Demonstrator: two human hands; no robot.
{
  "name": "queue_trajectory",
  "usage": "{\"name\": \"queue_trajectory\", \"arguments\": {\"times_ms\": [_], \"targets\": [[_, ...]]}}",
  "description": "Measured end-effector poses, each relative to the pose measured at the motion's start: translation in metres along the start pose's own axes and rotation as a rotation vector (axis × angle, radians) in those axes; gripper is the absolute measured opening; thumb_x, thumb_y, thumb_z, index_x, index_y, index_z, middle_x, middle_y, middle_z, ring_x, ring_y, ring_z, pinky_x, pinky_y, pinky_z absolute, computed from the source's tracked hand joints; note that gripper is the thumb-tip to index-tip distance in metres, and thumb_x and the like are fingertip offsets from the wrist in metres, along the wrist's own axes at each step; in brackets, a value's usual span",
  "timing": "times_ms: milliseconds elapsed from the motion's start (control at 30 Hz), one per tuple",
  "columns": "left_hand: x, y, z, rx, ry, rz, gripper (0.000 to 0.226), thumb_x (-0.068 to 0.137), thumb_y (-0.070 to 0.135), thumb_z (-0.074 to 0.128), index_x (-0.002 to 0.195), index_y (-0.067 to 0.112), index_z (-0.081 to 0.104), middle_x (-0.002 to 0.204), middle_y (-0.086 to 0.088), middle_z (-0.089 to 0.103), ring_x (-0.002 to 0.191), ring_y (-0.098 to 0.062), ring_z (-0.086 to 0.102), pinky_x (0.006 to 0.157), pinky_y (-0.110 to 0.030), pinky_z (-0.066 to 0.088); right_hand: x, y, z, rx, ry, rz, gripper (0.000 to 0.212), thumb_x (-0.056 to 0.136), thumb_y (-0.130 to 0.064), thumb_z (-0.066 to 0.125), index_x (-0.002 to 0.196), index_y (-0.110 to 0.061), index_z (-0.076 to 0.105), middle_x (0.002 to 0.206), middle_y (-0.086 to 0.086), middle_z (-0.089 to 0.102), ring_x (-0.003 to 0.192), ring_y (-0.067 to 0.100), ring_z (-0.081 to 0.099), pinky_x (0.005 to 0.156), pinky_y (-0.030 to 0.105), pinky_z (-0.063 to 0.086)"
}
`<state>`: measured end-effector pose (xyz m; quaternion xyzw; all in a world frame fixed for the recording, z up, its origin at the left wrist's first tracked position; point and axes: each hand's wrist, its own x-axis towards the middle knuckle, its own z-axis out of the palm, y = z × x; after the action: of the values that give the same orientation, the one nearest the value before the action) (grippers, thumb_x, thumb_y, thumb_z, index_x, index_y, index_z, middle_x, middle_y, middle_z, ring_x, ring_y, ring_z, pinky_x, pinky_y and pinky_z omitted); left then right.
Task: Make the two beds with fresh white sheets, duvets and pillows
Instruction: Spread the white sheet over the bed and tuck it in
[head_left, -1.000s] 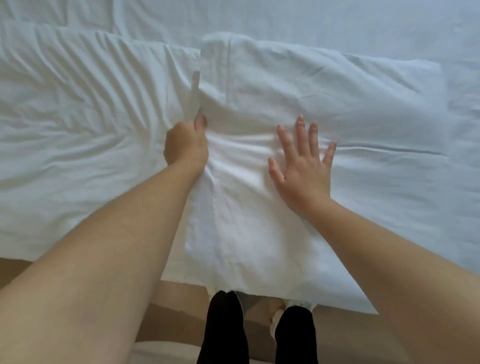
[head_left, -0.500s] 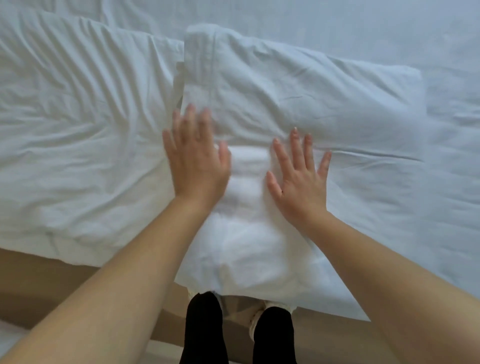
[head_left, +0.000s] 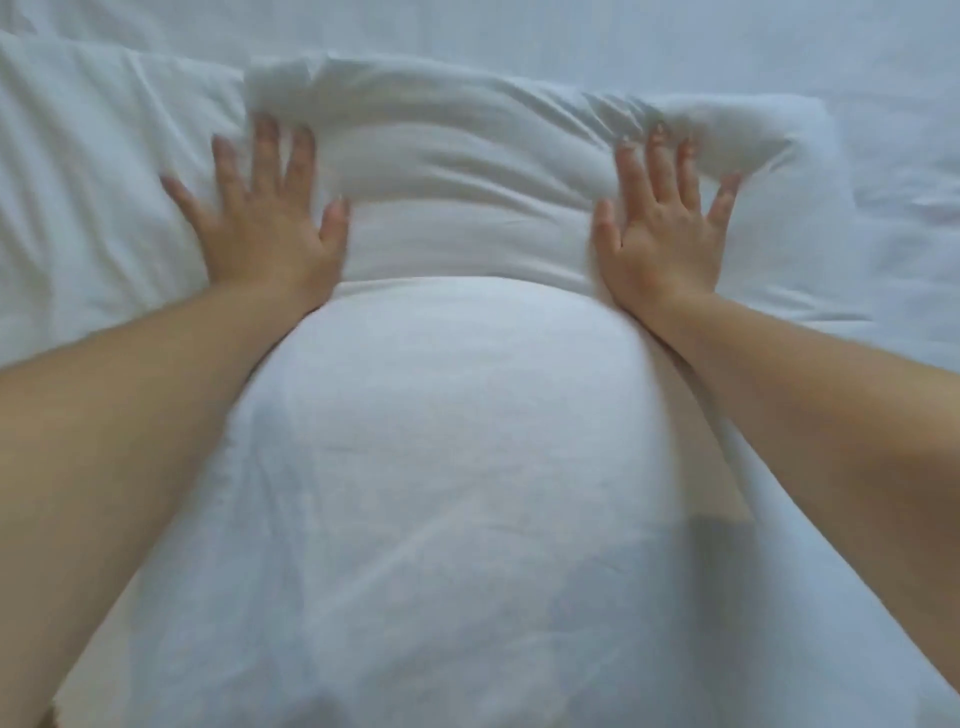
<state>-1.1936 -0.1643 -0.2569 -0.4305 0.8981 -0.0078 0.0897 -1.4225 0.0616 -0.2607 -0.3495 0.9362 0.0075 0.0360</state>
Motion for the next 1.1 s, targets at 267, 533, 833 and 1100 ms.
{"name": "queue_trajectory", "arguments": {"times_ms": [267, 533, 833, 1100], "targets": [[-0.056, -0.003, 0.000, -0.092, -0.038, -0.073, 0.066, 0.098, 0.047, 0.017, 0.156, 0.017, 0.003, 0.163, -0.004, -0.007, 0.149, -0.028, -0.008, 0.116, -0.061, -0.003, -0.050, 0.019, 0.010, -0.063, -0.165, 0.102, 0.067, 0.093, -0.055, 0.011, 0.156, -0.032, 0.010, 0.165, 0.005, 0.002, 0.151, 0.028, -0.004, 0.115, 0.065, -0.005], [-0.067, 0.083, -0.036, -0.089, 0.043, 0.387, 0.062, 0.099, 0.046, 0.028, 0.155, 0.026, 0.011, 0.164, -0.004, 0.002, 0.150, -0.024, -0.002, 0.118, -0.056, -0.002, -0.055, -0.040, -0.030, 0.014, -0.117, -0.291, 0.069, 0.090, -0.055, 0.011, 0.155, -0.034, 0.013, 0.165, -0.001, 0.005, 0.152, 0.024, 0.000, 0.117, 0.060, -0.004], [-0.150, 0.035, -0.010, -0.023, -0.021, 0.142, 0.069, 0.098, 0.045, 0.024, 0.155, 0.010, 0.009, 0.162, -0.016, -0.001, 0.149, -0.032, -0.004, 0.118, -0.056, -0.003, -0.133, 0.070, -0.014, -0.018, -0.172, 0.121, 0.070, 0.090, -0.052, 0.011, 0.156, -0.028, 0.013, 0.165, 0.005, -0.001, 0.151, 0.030, -0.006, 0.113, 0.068, -0.001], [-0.244, 0.024, 0.013, 0.075, -0.163, 0.522, 0.070, 0.096, 0.048, 0.021, 0.154, 0.010, 0.019, 0.162, -0.011, 0.011, 0.149, -0.027, 0.012, 0.120, -0.052, 0.003, -0.253, 0.031, -0.004, -0.009, -0.269, -0.221, 0.062, 0.094, -0.045, 0.027, 0.153, -0.025, 0.031, 0.163, 0.004, 0.017, 0.150, 0.027, 0.013, 0.116, 0.063, 0.009]]}}
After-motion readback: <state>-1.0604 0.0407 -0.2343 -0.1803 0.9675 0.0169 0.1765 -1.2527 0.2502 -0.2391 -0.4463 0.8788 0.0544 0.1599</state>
